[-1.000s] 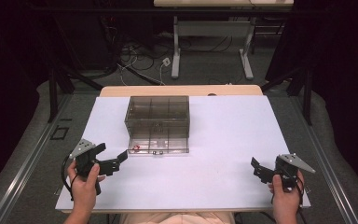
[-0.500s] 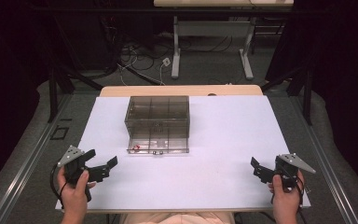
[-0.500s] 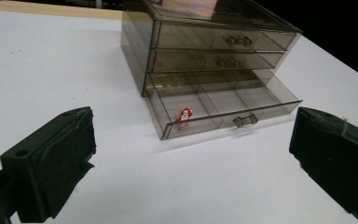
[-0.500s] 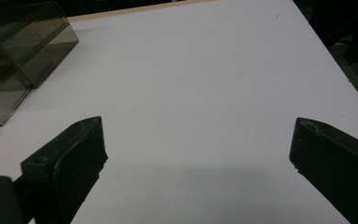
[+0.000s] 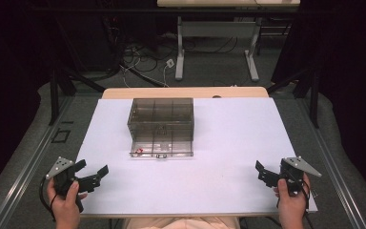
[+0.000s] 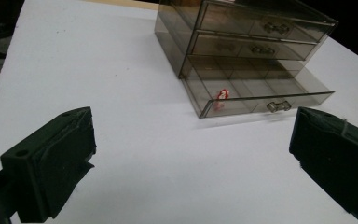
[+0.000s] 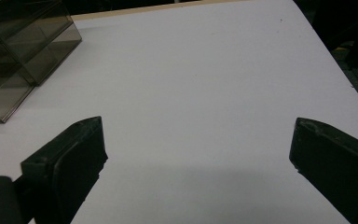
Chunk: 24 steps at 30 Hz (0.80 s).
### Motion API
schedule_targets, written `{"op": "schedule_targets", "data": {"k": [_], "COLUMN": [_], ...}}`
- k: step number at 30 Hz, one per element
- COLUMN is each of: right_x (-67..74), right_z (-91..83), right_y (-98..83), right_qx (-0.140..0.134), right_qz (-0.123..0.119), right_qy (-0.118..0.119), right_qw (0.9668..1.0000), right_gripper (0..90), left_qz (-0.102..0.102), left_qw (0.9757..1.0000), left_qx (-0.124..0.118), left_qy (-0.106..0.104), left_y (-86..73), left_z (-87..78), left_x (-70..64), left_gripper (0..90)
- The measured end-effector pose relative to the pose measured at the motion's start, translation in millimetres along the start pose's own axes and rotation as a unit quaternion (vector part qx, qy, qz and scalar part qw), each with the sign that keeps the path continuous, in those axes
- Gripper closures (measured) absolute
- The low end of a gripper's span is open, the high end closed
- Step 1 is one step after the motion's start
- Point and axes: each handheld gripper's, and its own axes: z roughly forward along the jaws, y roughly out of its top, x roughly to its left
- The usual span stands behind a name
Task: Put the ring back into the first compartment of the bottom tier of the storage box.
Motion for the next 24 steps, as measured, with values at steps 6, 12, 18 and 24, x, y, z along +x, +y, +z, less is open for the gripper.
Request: {"op": "schedule_targets", "data": {"k": [6,12,18,24], "right_x": [-1.5,-1.8,-1.3,-2.2], "right_z": [1.4,3.4,4.4,5.9], "right_y": [-0.6,-1.3,-2.0,-3.2], "right_qx": [0.002,0.007,0.018,0.023], "right_qz": [-0.004,-0.008,-0.01,-0.011], "right_qy": [0.002,-0.001,-0.001,-0.001], "right_qw": [1.0,0.9999,0.9998,0.9997], "right_gripper": [3.3,3.2,3.2,3.2], "left_qz": [-0.002,-0.006,-0.01,-0.012], "left_qw": [0.9999,0.9998,0.9996,0.9993], "left_qx": [0.007,0.017,0.025,0.033], "left_qy": [0.01,0.013,0.005,0.008], "left_y": [-5.2,-7.4,-10.1,-11.2], "left_z": [2.9,6.6,10.4,14.4], "left_x": [9.4,19.7,25.7,30.8], "left_gripper": [0.8,0.8,0.8,0.9]}}
